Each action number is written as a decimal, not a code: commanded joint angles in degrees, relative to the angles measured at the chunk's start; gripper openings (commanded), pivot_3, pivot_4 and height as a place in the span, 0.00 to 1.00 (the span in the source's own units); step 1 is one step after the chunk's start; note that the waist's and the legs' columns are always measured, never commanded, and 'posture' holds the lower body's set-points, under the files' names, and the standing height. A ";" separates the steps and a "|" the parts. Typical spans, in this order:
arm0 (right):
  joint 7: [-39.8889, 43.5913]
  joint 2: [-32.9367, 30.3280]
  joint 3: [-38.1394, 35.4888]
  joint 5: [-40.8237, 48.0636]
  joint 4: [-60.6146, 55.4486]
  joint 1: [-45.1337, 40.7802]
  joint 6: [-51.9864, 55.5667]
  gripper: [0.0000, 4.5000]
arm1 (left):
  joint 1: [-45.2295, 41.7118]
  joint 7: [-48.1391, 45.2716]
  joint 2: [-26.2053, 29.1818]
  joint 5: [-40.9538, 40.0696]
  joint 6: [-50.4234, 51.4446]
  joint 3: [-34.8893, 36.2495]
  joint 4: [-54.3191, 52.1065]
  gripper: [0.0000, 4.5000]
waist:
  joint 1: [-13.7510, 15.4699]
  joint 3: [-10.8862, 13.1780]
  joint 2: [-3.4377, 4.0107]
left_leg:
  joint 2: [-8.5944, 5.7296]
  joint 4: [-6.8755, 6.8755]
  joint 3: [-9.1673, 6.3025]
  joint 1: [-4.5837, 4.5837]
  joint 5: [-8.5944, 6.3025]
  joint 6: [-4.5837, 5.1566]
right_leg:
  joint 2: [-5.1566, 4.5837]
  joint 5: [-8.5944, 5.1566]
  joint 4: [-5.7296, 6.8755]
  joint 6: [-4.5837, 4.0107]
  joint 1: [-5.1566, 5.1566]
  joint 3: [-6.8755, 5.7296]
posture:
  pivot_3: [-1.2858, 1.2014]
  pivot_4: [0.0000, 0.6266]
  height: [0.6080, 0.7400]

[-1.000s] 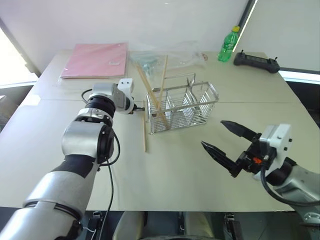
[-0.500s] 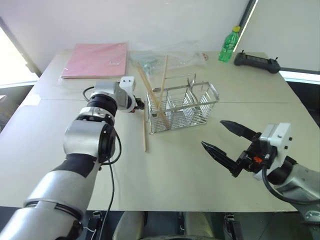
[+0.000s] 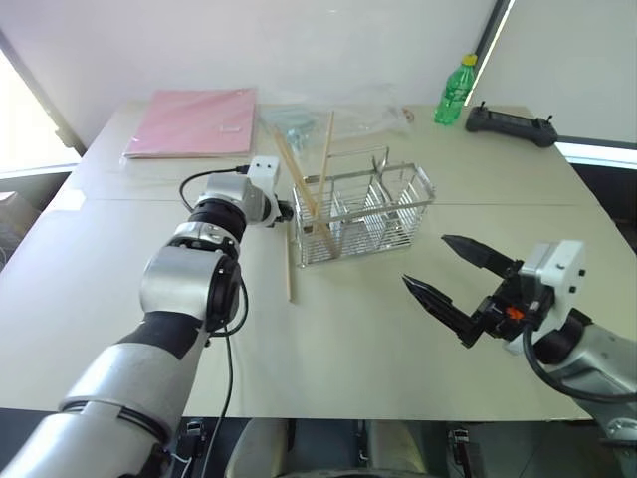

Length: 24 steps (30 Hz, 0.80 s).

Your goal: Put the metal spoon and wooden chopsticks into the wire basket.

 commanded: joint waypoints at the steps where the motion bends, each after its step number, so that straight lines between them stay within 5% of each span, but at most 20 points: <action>1: -0.73 -0.22 -1.78 1.10 -2.20 -0.42 -0.46 1.00 | 0.41 -0.12 -0.27 0.05 0.45 0.37 0.91 0.34 | 0.05 0.00 0.00 | 0.00 0.00 0.00 -0.01 0.00 0.00 | 0.00 0.00 0.00 0.00 -0.01 0.00 | 0.52 0.24 0.76; 4: -0.98 -0.39 -1.82 1.37 -2.03 -0.75 -0.40 1.00 | 0.16 -0.09 -0.36 -0.03 0.64 0.58 0.87 0.00 | 0.16 0.00 0.00 | -0.02 -0.01 -0.02 -0.04 0.00 0.00 | -0.01 -0.01 0.00 0.00 -0.01 0.00 | 0.52 0.24 0.76; 15: -1.30 -1.00 -1.32 1.94 -1.58 -1.82 0.21 1.00 | -0.47 0.41 0.82 -1.14 1.73 2.38 0.56 0.00 | 0.03 0.00 -0.01 | -0.04 -0.01 -0.02 -0.03 0.00 0.00 | -0.02 -0.02 0.03 0.02 -0.02 0.00 | 0.52 0.24 0.76; 24: -0.45 -2.06 -3.01 3.46 -0.93 -1.35 0.90 1.00 | -5.96 6.14 9.77 -7.78 -3.30 12.02 -3.14 0.00 | -0.52 0.08 -0.14 | -0.01 -0.05 -0.02 -0.10 0.00 0.00 | -0.01 -0.02 0.16 0.02 -0.21 0.00 | 0.52 0.24 0.76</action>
